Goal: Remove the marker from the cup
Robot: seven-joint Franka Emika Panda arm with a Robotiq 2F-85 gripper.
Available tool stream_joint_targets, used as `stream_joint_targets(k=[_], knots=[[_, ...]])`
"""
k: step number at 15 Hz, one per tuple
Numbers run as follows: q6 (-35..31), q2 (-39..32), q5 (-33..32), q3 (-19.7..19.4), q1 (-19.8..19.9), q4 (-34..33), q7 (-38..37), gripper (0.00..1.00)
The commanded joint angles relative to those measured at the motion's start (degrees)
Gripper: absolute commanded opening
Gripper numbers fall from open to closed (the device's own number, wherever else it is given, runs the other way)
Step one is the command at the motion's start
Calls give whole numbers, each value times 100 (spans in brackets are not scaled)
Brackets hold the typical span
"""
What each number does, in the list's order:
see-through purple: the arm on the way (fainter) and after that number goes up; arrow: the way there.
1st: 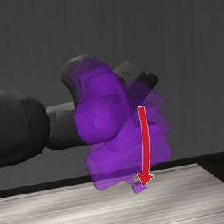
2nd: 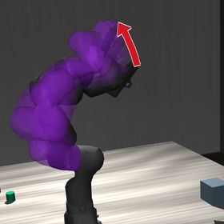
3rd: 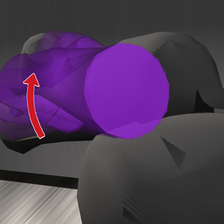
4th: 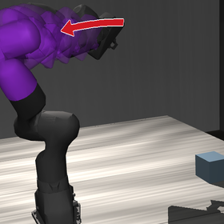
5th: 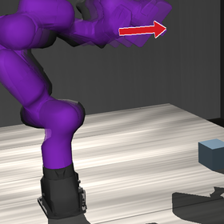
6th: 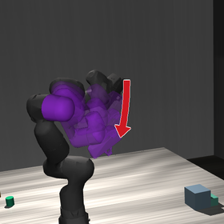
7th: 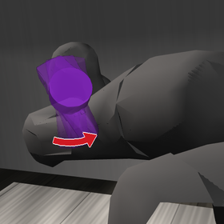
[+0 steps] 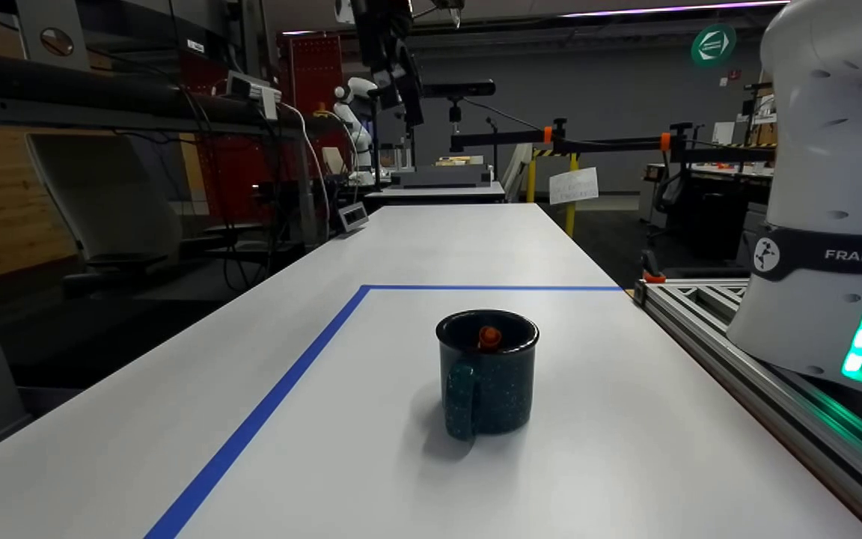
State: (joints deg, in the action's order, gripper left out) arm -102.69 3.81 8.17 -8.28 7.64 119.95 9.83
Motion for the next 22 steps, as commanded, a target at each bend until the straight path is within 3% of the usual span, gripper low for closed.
stream_joint_targets(k=[1, 2, 5, 18, 22], knots=[[-92, 298, 1130, 120, -190, 118, 268, 100], [-28, 61, 647, 92, -113, -16, 62, 100], [-28, 137, 951, 151, -203, -15, 126, 100], [-28, 140, 982, 132, -195, -9, 180, 100], [-160, 15, 2169, 77, -192, 385, 15, 100]])
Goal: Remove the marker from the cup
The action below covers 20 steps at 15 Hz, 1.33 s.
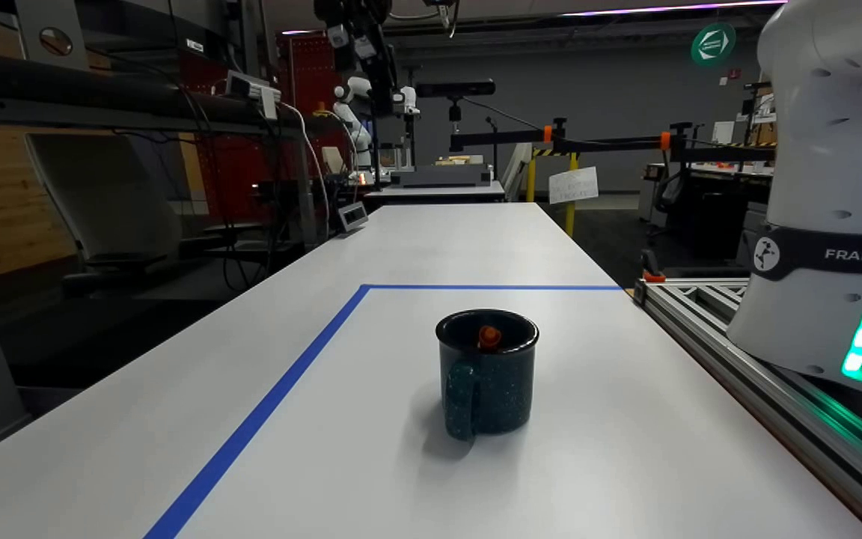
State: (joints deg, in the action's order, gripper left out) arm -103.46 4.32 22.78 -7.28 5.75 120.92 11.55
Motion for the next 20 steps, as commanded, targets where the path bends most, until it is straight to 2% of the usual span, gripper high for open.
stream_joint_targets(k=[1, 6, 8, 16, 17, 18, 19, 20], knots=[[-153, -60, 997, -14, -8, 399, -222, 100], [-471, -142, 2234, 62, -14, 1049, -671, 100], [-498, -136, 2526, 86, -16, 1305, -821, 100], [-828, -284, 2654, 205, -57, 2021, -1415, 100], [-748, -308, 2566, 215, -59, 2089, -1536, 100], [-287, -373, 2386, 186, -25, 2085, -1653, 100], [-92, -376, 2343, 163, 2, 2093, -1660, 100], [-396, -418, 2472, 178, -12, 2031, -1452, 100]])
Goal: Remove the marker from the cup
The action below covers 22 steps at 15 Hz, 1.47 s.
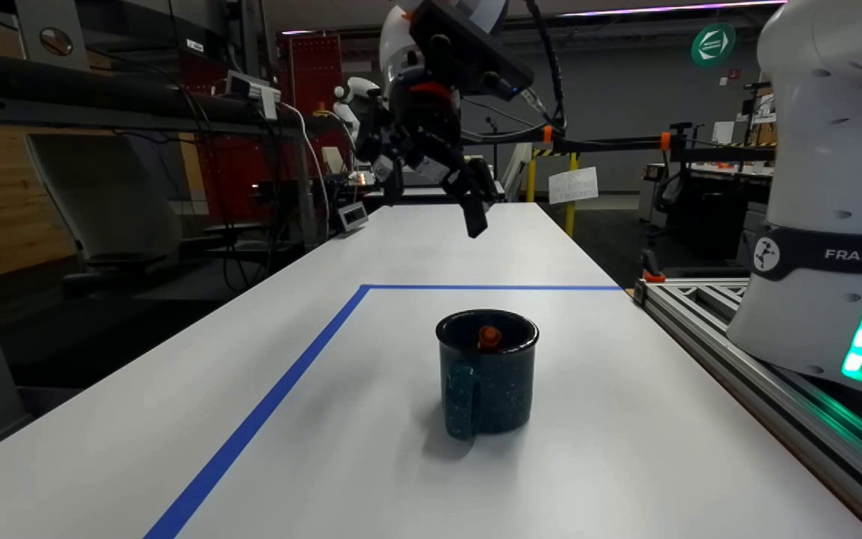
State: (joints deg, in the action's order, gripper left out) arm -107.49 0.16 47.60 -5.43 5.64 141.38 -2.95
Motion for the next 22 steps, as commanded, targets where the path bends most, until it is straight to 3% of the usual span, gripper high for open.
stream_joint_targets(k=[1, 4, 14, 22], knots=[[120, -30, -16, -9, 1, 20, -31, 100], [-32, -18, -67, -7, -4, 82, -121, 100], [-322, -60, -309, -99, 32, 563, -1797, 100], [-1605, -27, -63, 29, -77, 1033, -2266, 100]])
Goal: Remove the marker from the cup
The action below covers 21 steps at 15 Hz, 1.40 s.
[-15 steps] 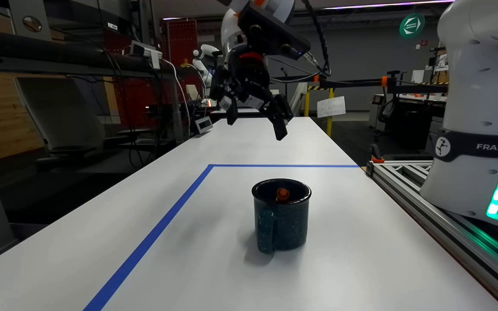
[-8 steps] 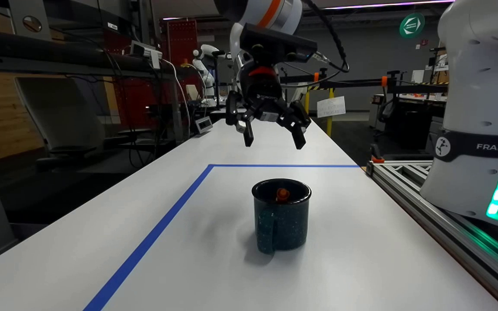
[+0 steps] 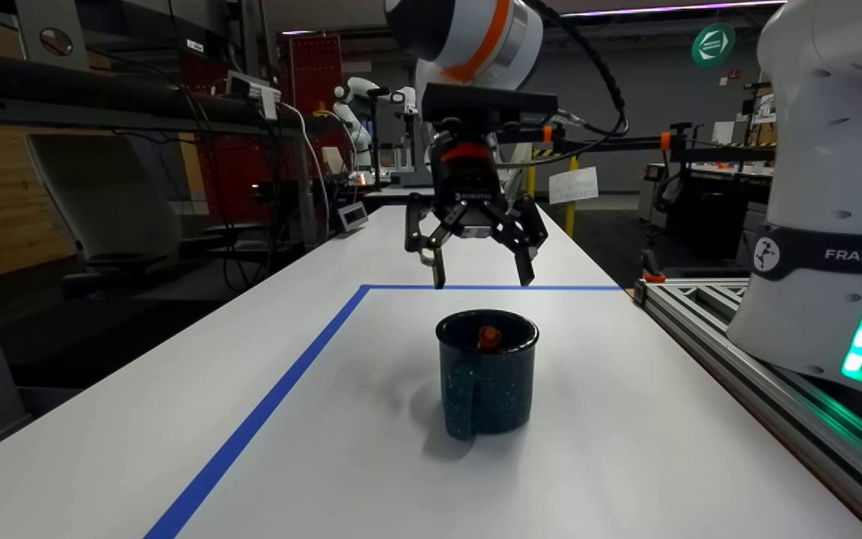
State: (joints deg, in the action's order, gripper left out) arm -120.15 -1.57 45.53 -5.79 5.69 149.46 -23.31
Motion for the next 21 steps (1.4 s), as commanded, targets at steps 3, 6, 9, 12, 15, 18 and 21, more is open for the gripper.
stream_joint_targets(k=[3, 6, 9, 12, 15, 18, 21], knots=[[-477, 167, 300, 107, -110, 292, -282, 66], [-501, 136, 382, 123, -106, 289, -309, 42], [-487, 77, 456, 110, -86, 292, -277, 32], [-490, 21, 547, 107, -82, 311, -236, 38], [-513, -47, 653, 103, -80, 316, -200, 50], [-554, -151, 747, 91, -73, 292, -160, 51], [-609, -287, 858, 73, -63, 247, -118, 54]])
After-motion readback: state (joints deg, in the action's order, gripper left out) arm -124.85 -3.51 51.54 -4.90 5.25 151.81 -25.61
